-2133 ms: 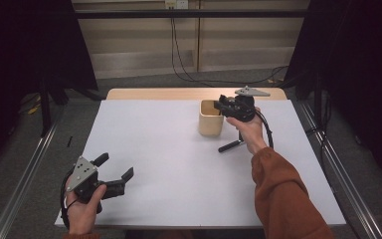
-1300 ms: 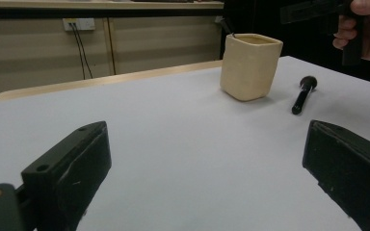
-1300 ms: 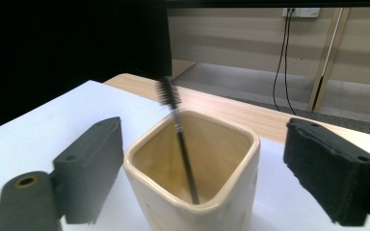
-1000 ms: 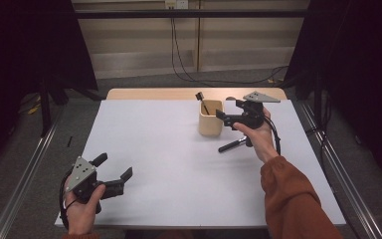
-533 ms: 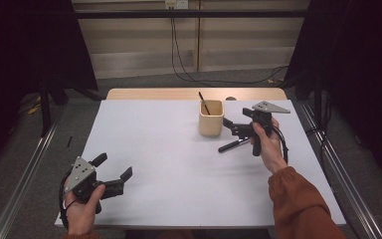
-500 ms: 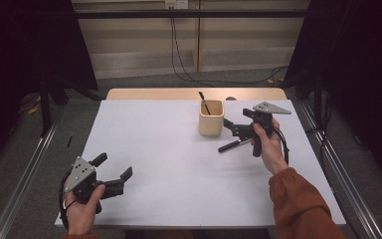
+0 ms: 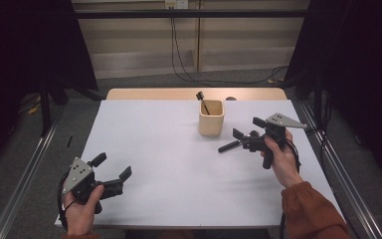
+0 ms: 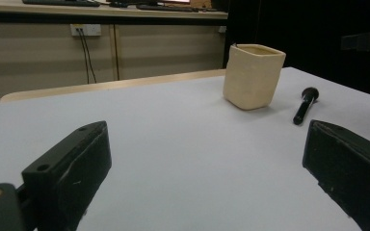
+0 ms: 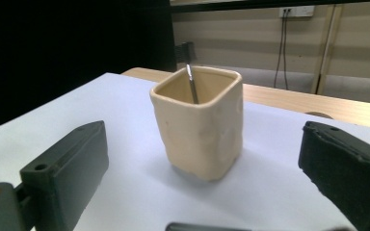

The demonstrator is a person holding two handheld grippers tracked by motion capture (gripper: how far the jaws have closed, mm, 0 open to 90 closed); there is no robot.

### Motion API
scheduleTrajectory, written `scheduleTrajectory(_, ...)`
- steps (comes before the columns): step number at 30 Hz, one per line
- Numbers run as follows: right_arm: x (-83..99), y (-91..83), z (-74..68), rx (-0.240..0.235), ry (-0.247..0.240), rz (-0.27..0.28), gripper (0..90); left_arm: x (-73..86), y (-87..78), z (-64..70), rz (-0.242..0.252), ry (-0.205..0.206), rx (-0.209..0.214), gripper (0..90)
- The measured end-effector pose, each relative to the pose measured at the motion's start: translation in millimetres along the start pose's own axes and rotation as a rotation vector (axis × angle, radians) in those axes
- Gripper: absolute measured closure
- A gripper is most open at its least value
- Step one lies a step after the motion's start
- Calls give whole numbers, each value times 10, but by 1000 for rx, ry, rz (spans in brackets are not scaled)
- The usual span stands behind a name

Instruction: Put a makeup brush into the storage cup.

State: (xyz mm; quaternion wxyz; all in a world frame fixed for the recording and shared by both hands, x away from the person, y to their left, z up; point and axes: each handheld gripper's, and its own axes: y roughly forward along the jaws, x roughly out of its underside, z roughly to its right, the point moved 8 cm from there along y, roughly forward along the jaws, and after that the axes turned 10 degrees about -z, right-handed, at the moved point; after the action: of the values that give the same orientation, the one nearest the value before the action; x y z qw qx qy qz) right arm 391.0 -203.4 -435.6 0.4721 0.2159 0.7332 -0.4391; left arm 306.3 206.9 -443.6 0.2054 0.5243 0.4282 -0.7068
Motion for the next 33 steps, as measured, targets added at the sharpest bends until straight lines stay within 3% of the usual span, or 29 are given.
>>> scheduleTrajectory(10,184,-254,28,4,-6,2,22,-10,-31,9,-1,6,-8,28)
scheduleTrajectory(24,504,-593,86,53,8,4,22,48,-37,3,-17,3,-3,23)
scheduleTrajectory(33,656,-796,95,79,19,8,22,70,-149,20,-7,-2,-13,22)
